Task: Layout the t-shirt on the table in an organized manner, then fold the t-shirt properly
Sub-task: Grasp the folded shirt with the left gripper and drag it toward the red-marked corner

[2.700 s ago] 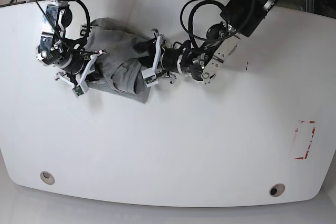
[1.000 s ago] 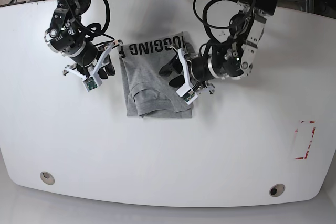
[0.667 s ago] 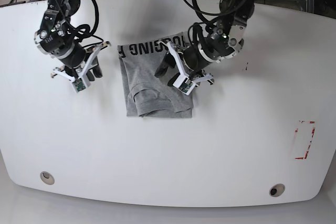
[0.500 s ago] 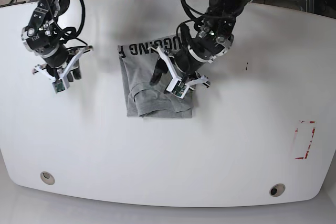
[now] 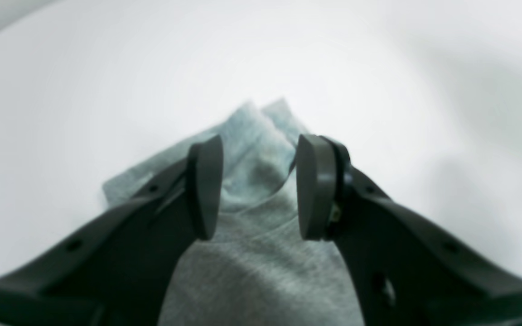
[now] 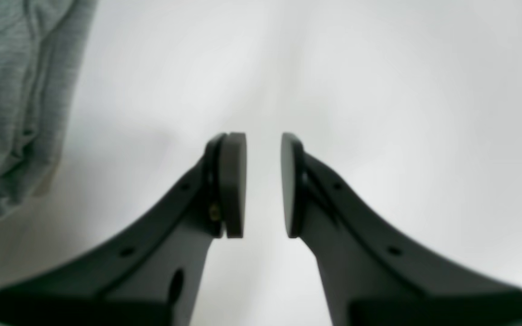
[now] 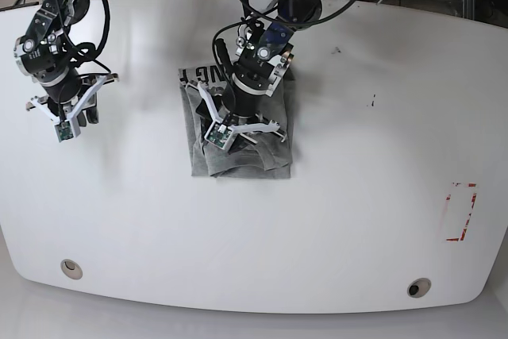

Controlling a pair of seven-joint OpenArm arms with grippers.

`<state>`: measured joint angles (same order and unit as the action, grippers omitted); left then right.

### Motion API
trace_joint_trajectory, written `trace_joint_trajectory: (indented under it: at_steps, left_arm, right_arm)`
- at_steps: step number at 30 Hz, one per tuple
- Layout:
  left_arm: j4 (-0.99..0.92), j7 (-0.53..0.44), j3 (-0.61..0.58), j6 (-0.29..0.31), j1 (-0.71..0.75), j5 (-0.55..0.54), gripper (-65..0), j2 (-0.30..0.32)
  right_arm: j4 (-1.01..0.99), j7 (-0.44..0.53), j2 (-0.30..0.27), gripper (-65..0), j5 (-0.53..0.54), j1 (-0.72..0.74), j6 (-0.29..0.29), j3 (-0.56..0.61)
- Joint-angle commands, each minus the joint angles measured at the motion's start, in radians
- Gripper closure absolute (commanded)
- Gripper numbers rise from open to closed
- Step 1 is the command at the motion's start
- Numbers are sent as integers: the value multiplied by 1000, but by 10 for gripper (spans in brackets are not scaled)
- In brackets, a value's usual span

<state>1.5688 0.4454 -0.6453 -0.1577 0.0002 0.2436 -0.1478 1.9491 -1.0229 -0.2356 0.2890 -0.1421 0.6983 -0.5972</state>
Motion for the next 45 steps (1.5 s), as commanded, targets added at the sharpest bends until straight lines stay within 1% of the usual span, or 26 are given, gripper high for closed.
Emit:
trace_joint_trajectory:
  at_steps: [1, 4, 5, 8, 13, 14, 17, 19, 21, 22, 23, 25, 27, 34, 40, 43, 45]
  left_arm:
    - [-83, -52, -15, -10, -36, 12, -250, -9]
    - [-183, -58, -20, -10, -70, 10, -250, -9]
    - [-239, -58, -34, -10, -95, 10, -250, -9]
    - [-324, -59, -61, -10, -118, 9, -250, -9]
    - [-354, -59, -66, -6, -118, 9, -250, -9]
    - [-350, -59, -67, -4, -116, 9, -250, 6]
    - [-330, -59, -69, 0, -99, 9, -250, 76]
    - [-310, -59, -66, 33, -90, 7, -250, 124]
    - [-279, -59, -64, 94, -85, 7, -250, 190]
    - [-270, -59, -64, 109, -84, 7, -250, 207]
    - [-241, -59, -57, 146, -76, 7, -250, 253]
    - [-215, -59, -35, 175, -56, 7, -250, 304]
    - [-195, -66, 0, 211, -42, 7, -250, 353]
    - [-179, -168, 175, 398, 14, 7, -250, 520]
    - [-186, -204, 304, 498, 48, 7, -250, 609]
    - [-190, -218, 365, 567, 62, 7, -250, 660]
    - [-209, -222, 401, 603, 65, 7, -250, 678]
  right_arm:
    - [17, 23, -9, -125, 13, 6, 0, -5]
    - [16, 23, -8, -125, 13, 6, 0, -5]
    - [16, 23, -8, -125, 13, 6, 0, -5]
    - [16, 23, -6, -125, 14, 5, 0, -5]
    - [16, 23, -5, -125, 14, 5, 0, -7]
    - [16, 23, 0, -125, 14, 5, 0, -7]
    - [16, 23, 12, -125, 14, 5, 0, -7]
    - [16, 23, 14, -125, 14, 6, 0, -7]
    - [16, 23, 14, -125, 14, 9, 0, -7]
    - [16, 23, 14, -125, 14, 9, 0, -7]
    - [16, 23, 15, -125, 14, 8, 0, -5]
    - [16, 23, 15, -125, 14, 6, 0, -5]
    - [16, 23, 15, -125, 14, 6, 0, -5]
    - [16, 23, 18, -125, 14, 6, 0, -2]
    - [16, 22, 18, -125, 14, 5, 0, -2]
    - [16, 22, 18, -125, 14, 3, 0, -4]
    - [16, 22, 18, -125, 14, 3, 0, -4]
